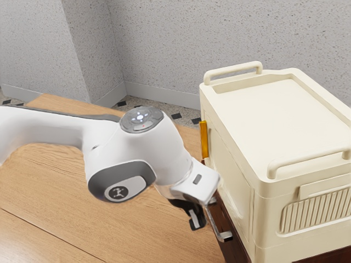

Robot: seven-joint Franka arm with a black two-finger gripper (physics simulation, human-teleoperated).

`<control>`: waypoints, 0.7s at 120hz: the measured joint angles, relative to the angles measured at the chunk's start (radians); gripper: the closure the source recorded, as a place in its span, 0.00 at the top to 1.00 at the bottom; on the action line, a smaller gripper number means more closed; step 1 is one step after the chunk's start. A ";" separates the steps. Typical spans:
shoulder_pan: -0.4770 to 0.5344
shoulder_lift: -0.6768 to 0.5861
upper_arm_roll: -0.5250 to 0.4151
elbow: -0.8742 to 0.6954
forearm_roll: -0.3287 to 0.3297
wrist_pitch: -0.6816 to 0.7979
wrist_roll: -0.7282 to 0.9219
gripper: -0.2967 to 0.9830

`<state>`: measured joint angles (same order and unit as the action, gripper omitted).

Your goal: Push the drawer handle with one arm to close the drawer

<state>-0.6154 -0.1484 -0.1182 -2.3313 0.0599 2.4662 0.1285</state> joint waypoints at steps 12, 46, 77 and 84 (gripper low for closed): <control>0.075 -0.152 0.006 -0.005 -0.027 -0.144 -0.007 0.15; 0.274 -0.052 0.319 0.468 -0.002 -0.741 -0.015 0.39; 0.379 0.033 0.354 0.625 0.001 -0.926 -0.042 0.66; 0.378 0.032 0.355 0.626 0.001 -0.944 -0.049 0.68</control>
<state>-0.2375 -0.1168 0.2371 -1.7048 0.0604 1.5217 0.0795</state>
